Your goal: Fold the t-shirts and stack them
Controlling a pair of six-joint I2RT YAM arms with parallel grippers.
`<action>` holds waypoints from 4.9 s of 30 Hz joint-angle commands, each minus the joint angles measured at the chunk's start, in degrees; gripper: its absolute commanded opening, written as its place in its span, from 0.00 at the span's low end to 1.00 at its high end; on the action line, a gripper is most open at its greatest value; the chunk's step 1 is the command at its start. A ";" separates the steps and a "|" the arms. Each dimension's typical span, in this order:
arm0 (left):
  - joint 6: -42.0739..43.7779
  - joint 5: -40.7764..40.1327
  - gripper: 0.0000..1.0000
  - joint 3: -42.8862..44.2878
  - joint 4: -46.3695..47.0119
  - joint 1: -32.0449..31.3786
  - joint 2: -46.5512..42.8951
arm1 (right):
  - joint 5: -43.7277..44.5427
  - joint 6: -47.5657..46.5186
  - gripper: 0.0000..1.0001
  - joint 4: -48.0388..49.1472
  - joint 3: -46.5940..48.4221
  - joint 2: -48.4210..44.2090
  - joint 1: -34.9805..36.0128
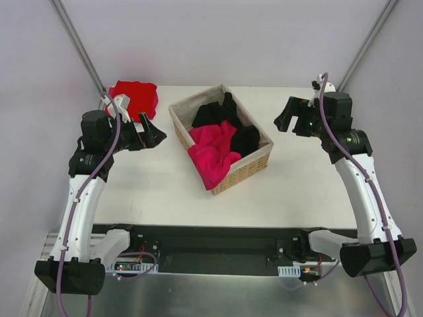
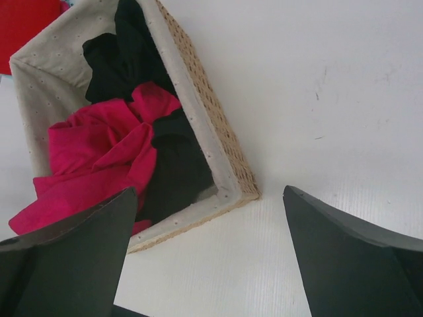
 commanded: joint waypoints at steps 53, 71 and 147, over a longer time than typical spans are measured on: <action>-8.44 4.10 0.98 1.02 -1.81 0.16 0.10 | 44.42 -27.18 0.01 -16.02 27.05 49.12 -13.16; -11.95 9.90 0.95 3.22 -2.08 -0.01 7.39 | 67.20 -42.93 0.01 2.00 22.83 46.48 -22.21; -12.04 12.01 0.89 13.85 -1.99 -12.85 24.27 | 36.11 -41.01 0.83 21.08 35.23 50.82 -22.22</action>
